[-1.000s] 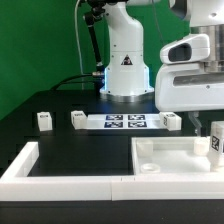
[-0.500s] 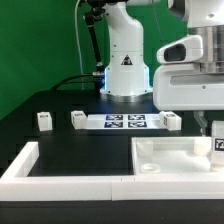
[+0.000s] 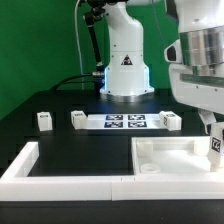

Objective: Assemble square table

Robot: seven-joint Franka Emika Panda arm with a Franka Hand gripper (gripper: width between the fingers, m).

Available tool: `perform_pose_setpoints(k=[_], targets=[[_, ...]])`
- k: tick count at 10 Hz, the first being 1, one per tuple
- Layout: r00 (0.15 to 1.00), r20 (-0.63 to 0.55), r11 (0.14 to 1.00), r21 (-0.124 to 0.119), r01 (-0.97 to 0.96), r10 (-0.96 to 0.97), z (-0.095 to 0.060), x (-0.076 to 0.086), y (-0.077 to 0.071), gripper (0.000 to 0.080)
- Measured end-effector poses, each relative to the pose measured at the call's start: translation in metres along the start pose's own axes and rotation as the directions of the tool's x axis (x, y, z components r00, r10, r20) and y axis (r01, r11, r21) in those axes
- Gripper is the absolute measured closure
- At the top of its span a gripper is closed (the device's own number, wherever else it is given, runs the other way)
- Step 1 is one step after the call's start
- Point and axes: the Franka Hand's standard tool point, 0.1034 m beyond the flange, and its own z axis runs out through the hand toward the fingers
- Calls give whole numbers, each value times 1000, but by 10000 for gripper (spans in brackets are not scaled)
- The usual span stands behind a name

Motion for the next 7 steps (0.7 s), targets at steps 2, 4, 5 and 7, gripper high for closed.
perform_pose_setpoints(k=[2, 4, 5, 7], targets=[[991, 9, 991, 1, -134, 134, 1, -6, -1, 505], [1000, 4, 1000, -10, -23, 23, 1, -6, 0, 505], [984, -15, 983, -55, 174, -175, 1, -8, 0, 330], [904, -13, 902, -72, 426, -428, 0, -15, -4, 213]])
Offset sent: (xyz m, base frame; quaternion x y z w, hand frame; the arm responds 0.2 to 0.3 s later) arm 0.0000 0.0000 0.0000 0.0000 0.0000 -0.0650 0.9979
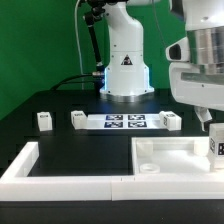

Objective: Assemble square table

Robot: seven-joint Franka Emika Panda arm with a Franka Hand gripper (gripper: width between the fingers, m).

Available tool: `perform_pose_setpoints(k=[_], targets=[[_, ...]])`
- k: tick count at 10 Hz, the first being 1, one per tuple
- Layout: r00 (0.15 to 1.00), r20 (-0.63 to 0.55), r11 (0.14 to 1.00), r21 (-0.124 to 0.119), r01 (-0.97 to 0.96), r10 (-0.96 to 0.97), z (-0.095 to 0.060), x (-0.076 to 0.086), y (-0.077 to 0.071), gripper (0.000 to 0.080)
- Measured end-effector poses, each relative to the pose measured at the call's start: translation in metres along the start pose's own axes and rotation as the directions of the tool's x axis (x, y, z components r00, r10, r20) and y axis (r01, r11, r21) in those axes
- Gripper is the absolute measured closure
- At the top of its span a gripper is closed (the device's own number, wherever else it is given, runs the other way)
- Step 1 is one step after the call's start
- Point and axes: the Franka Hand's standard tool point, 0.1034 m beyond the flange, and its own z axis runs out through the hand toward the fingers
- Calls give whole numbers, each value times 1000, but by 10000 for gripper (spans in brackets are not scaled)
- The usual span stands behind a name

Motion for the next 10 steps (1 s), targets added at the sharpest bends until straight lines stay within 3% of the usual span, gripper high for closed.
perform_pose_setpoints(k=[1, 3, 5, 6, 9, 10], targets=[[998, -1, 998, -1, 62, -62, 0, 1, 1, 163], [976, -1, 976, -1, 217, -217, 0, 2, 1, 153], [807, -16, 807, -46, 589, -590, 0, 8, 0, 151], [745, -27, 745, -50, 665, -667, 0, 9, -2, 151], [756, -36, 757, -48, 651, -653, 2, 8, -2, 176], [768, -37, 769, -47, 638, -639, 2, 8, -2, 366]])
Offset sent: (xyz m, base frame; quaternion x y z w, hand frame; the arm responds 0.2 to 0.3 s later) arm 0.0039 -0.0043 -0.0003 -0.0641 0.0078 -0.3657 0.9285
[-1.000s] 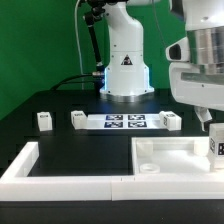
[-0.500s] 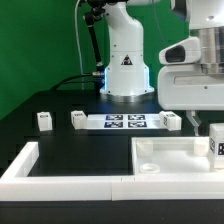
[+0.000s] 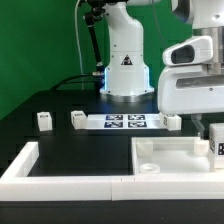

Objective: Assemble square table

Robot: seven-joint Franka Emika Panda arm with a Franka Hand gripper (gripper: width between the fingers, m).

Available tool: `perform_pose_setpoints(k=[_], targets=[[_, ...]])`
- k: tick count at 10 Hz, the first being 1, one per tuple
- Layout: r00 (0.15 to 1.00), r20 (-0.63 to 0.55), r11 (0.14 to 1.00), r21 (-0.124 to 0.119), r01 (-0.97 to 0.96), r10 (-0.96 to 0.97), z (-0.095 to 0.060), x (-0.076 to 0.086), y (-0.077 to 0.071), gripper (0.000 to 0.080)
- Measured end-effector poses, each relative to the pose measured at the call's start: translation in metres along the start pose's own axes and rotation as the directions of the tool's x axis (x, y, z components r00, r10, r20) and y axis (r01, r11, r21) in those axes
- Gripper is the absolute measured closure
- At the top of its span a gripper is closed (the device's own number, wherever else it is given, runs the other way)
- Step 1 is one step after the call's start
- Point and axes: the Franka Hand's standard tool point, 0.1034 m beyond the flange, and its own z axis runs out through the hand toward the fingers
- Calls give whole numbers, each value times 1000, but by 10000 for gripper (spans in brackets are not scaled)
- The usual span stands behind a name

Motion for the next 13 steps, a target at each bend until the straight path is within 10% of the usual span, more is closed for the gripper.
perform_pose_setpoints(k=[5, 8, 10, 13], targets=[[901, -10, 901, -3, -435, 435, 2, 1, 7, 498], [491, 35, 490, 17, -871, 871, 4, -4, 4, 499], [150, 111, 141, 85, -986, 982, 4, -4, 3, 499], [255, 102, 246, 93, -965, 962, 6, -7, 5, 500]])
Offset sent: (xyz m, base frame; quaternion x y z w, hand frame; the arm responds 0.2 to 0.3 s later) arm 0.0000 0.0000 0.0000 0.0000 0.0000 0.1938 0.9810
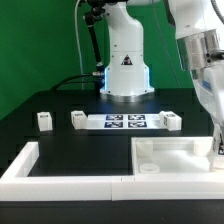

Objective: Assemble square table

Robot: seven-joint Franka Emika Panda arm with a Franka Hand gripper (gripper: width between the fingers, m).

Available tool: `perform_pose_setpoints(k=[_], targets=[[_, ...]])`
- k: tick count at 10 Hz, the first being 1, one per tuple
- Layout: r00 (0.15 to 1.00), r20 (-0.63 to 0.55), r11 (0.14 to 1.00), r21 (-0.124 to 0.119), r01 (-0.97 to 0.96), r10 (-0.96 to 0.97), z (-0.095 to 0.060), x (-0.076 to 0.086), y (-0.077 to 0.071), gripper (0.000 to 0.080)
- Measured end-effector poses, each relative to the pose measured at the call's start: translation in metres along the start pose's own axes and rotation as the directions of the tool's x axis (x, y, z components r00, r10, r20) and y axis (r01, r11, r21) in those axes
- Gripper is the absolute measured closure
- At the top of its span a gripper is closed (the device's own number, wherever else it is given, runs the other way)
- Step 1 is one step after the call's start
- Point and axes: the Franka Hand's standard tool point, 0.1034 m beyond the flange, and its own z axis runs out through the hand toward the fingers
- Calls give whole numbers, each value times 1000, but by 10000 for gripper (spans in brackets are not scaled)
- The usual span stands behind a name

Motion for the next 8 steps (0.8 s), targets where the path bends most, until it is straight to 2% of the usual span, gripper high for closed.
perform_pose_setpoints(k=[1, 2, 3, 4, 6, 7, 8], targets=[[979, -6, 979, -22, 205, -205, 1, 1, 2, 333], [915, -5, 915, -33, 402, -403, 2, 2, 3, 193], [851, 7, 850, -45, 525, -525, 3, 1, 6, 163], [852, -16, 852, -32, 523, -524, 4, -1, 7, 163], [694, -5, 694, -50, 719, -720, 4, 2, 7, 152], [565, 19, 562, -88, 823, -825, 1, 1, 5, 151], [282, 61, 271, -142, 952, -958, -5, -3, -4, 151]])
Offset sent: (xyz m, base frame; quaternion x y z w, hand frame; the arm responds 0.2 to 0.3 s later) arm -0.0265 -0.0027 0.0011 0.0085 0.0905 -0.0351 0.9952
